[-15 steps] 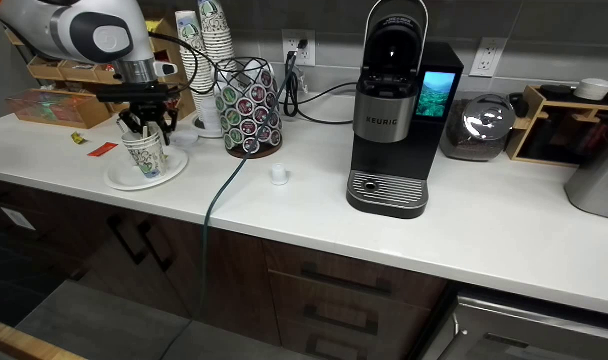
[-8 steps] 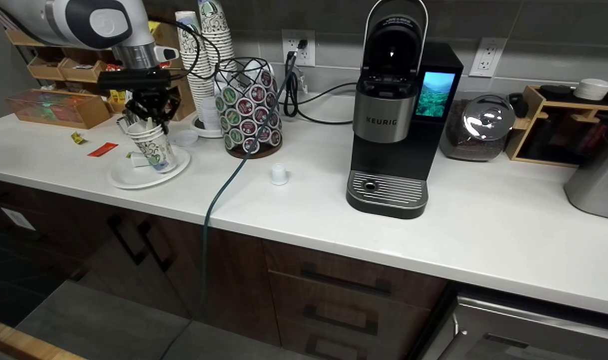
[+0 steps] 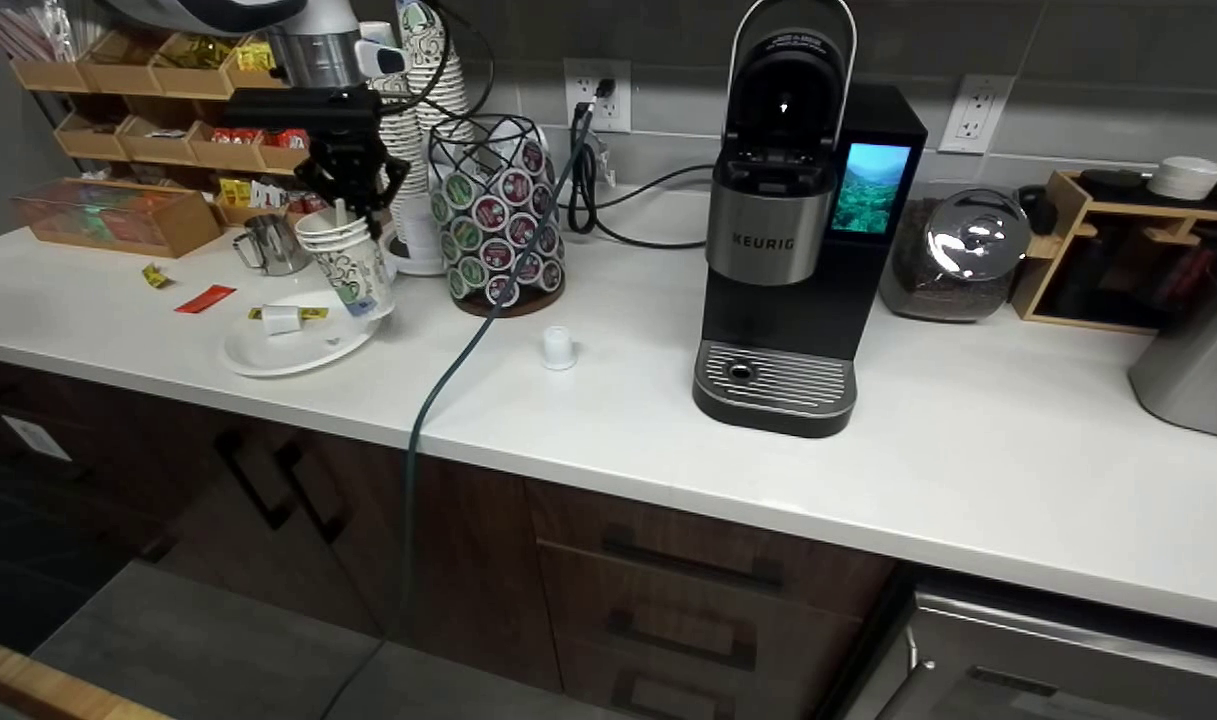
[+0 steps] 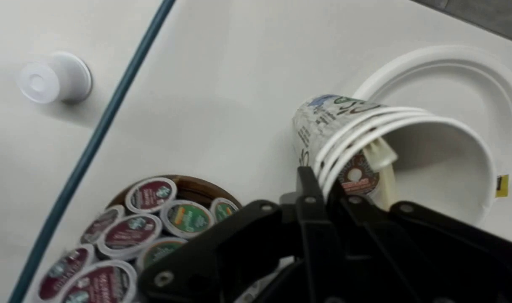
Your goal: Remove the three coffee cups from the white plate and put them on the right side of the counter
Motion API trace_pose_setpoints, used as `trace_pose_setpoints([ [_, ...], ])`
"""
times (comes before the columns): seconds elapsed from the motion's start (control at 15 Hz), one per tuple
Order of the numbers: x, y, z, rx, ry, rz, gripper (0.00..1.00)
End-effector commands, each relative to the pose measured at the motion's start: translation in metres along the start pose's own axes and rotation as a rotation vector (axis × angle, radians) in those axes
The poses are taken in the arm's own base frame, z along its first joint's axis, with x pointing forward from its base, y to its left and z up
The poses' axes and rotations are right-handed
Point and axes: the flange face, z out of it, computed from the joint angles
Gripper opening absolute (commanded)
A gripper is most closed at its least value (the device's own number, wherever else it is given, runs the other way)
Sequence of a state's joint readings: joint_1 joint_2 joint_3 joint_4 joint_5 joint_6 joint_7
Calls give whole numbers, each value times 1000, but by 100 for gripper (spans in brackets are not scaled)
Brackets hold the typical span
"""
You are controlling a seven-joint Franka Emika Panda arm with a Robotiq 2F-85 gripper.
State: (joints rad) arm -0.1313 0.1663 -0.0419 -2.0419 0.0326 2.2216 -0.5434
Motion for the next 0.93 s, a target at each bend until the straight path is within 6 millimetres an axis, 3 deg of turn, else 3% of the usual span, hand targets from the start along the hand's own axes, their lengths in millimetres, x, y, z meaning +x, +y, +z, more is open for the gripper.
trace_pose_setpoints([
  [0.0, -14, 32, 14, 37, -46, 127, 1],
  [0.33, -36, 67, 42, 93, -46, 306, 1],
  [0.87, -63, 100, 53, 148, -42, 463, 1],
])
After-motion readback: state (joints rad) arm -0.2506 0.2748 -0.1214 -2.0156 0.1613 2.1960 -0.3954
